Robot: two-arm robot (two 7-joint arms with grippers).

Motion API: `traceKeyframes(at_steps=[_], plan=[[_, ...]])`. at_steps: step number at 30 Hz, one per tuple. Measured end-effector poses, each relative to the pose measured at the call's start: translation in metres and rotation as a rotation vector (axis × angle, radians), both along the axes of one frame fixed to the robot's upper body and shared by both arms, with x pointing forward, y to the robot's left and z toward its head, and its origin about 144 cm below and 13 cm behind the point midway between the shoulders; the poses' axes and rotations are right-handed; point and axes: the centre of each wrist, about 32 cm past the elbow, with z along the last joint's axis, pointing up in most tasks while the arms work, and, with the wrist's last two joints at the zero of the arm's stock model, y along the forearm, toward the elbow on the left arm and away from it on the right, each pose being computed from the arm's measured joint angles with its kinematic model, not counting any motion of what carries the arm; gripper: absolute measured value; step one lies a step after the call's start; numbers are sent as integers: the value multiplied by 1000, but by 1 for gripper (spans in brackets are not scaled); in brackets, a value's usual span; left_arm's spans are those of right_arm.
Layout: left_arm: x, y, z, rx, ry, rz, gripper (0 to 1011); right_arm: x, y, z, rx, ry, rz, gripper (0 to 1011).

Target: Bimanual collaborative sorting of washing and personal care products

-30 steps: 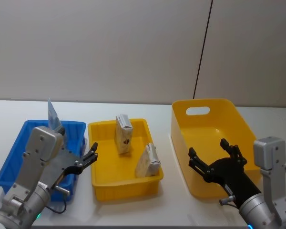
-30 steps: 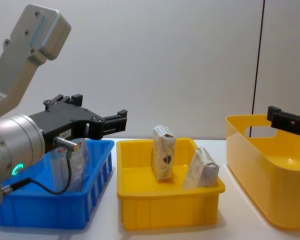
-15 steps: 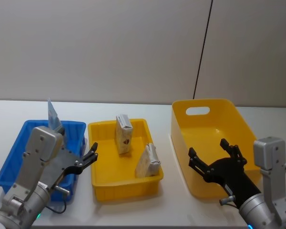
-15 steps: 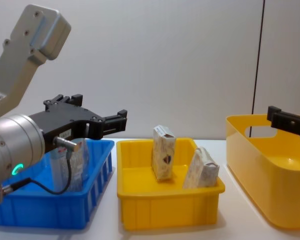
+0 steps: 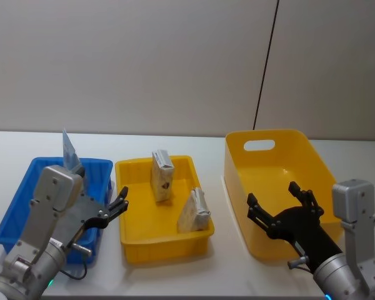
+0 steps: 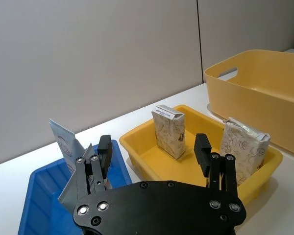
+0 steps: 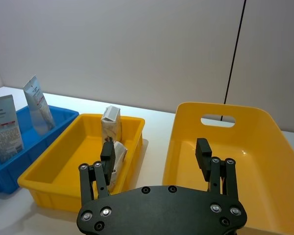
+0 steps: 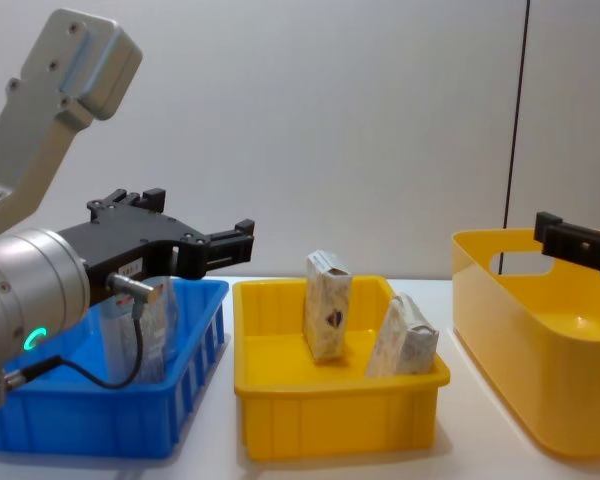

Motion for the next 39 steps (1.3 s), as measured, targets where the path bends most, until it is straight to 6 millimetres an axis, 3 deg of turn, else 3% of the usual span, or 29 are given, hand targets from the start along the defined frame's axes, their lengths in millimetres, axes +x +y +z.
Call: traceKeyframes(at_steps=[11,28,39], plan=[[0,0,0,0,0,0,1001,1,12,2,-2,38,-7,1004],[0,0,0,0,0,0,1001,16,74,11,-19,197,-2,1004],[0,0,0,0,0,0,1001,32,98,12,-31,305,-51,1004]])
